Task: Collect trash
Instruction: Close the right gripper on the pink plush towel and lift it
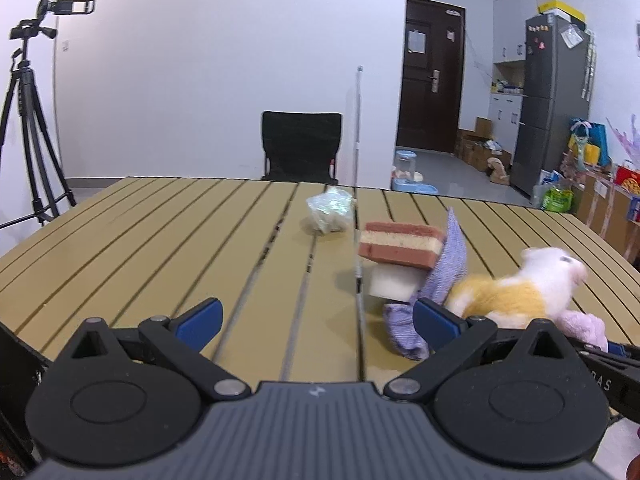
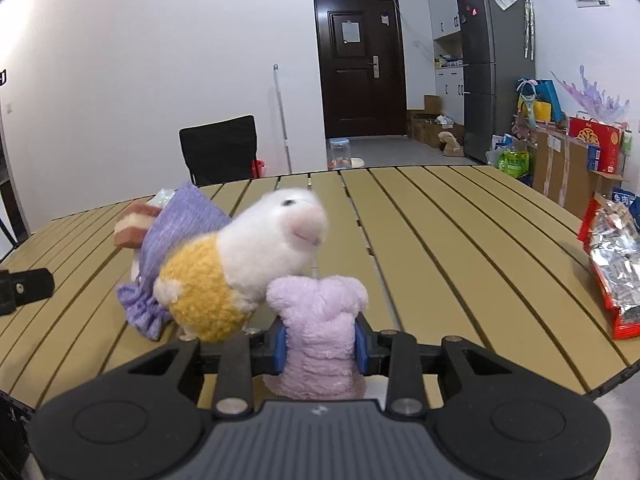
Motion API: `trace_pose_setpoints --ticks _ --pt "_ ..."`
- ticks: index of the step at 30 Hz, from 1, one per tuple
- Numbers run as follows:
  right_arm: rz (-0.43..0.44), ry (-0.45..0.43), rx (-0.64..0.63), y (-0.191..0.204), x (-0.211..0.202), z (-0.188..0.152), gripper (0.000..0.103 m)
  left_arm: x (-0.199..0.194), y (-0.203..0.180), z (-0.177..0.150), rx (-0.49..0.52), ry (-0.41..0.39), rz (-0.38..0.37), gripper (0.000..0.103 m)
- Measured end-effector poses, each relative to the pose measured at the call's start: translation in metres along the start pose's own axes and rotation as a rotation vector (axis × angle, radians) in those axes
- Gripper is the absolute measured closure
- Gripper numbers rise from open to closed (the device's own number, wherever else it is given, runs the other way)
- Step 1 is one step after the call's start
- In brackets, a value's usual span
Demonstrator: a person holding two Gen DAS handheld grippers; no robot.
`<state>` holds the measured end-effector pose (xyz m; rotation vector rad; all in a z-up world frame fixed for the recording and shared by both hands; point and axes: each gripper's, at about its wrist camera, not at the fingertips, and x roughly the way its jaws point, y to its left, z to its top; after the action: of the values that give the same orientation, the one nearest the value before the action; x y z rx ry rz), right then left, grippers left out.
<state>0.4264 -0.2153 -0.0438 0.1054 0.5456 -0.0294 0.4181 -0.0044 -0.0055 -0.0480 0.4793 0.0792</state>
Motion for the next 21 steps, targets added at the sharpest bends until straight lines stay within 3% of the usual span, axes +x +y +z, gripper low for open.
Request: trace_pose_setpoints --ticks 13,21 --pt "-0.038 -0.017 0.023 -0.028 -0.007 -0.001 0.072 0.006 -0.041 -0.009 0.066 0.003 -0.069 0.0" --pt "-0.048 -0.025 0.053 -0.055 -0.01 0.001 0.072 0.009 -0.071 -0.014 0.117 -0.005 -0.149 0.0"
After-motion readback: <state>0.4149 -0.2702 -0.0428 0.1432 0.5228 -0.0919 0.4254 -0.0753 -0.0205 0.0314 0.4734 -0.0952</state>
